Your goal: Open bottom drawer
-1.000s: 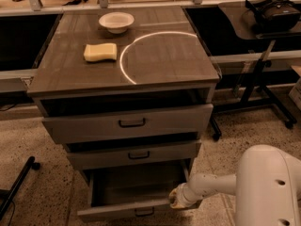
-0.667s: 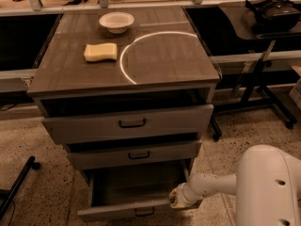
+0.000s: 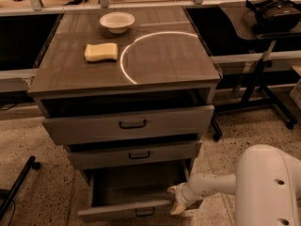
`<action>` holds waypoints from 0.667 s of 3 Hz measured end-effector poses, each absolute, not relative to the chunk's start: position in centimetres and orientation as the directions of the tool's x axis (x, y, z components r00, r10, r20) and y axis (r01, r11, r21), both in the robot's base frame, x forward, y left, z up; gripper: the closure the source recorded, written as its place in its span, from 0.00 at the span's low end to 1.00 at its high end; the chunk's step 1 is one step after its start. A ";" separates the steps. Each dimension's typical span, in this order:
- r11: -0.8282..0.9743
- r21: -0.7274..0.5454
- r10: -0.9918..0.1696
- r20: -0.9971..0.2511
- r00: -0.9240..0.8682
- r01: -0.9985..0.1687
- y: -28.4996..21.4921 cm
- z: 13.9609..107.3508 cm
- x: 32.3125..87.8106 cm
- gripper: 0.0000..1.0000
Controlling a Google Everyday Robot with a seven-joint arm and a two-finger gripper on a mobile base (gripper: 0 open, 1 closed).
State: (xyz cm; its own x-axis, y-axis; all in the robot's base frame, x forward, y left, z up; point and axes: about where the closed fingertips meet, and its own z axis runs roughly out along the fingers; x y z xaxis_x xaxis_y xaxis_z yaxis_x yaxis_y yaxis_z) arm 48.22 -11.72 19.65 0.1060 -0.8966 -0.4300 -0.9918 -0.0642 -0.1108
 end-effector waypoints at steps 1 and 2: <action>-0.067 -0.110 -0.896 -0.431 0.108 -0.992 -11.8 19.7 48.2 0.00; -0.081 -0.105 -0.892 -0.436 0.119 -0.991 -12.1 20.1 48.2 0.00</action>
Offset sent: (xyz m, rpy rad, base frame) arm 0.0032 -0.0101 0.0106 0.0084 0.0064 0.0296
